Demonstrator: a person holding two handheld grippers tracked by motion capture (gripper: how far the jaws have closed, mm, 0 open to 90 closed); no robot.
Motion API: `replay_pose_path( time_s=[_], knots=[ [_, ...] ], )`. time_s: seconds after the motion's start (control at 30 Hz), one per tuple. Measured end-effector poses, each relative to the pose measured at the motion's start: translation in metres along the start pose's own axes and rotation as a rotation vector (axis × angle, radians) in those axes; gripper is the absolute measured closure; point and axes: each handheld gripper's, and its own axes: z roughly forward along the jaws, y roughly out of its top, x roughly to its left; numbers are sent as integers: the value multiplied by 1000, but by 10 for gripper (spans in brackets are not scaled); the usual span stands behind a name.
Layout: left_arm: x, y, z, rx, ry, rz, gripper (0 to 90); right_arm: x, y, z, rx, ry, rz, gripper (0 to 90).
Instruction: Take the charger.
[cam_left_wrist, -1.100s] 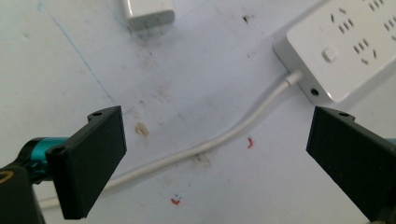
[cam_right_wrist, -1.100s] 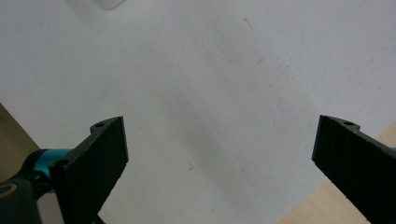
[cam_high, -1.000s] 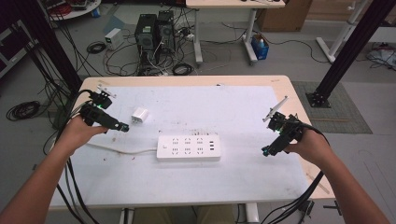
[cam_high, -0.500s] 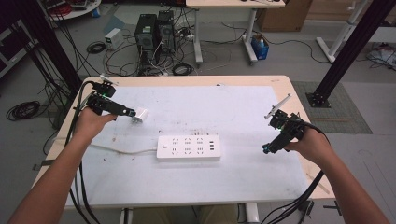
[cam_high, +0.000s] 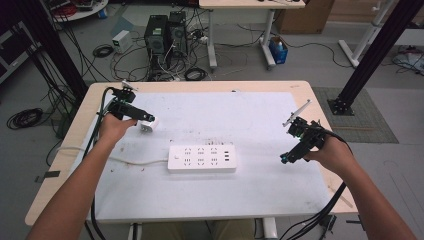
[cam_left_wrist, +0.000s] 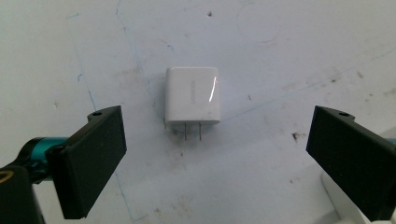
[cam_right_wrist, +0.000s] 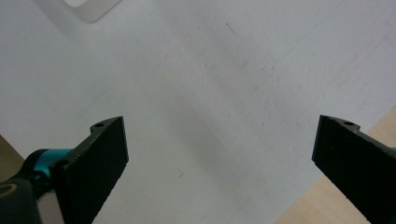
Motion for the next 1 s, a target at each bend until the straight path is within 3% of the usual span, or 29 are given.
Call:
replay_pose_path(
  time_s=[0.1,0.57,0.73,0.93,1.0],
  knots=[
    [1,2,14,-7,0,-21,49,1,0,0,1,-2,0,29],
    [8,3,62,49,20,-16,50,-1,1,2,12,1,13,29],
    [11,1,68,50,11,-29,77,-2,2,3,15,0,16,29],
    [15,-3,70,47,-17,-10,222,-2,4,4,17,6,1,29],
    [15,-3,71,55,-18,-11,232,-1,5,4,19,5,9,29]
  ],
)
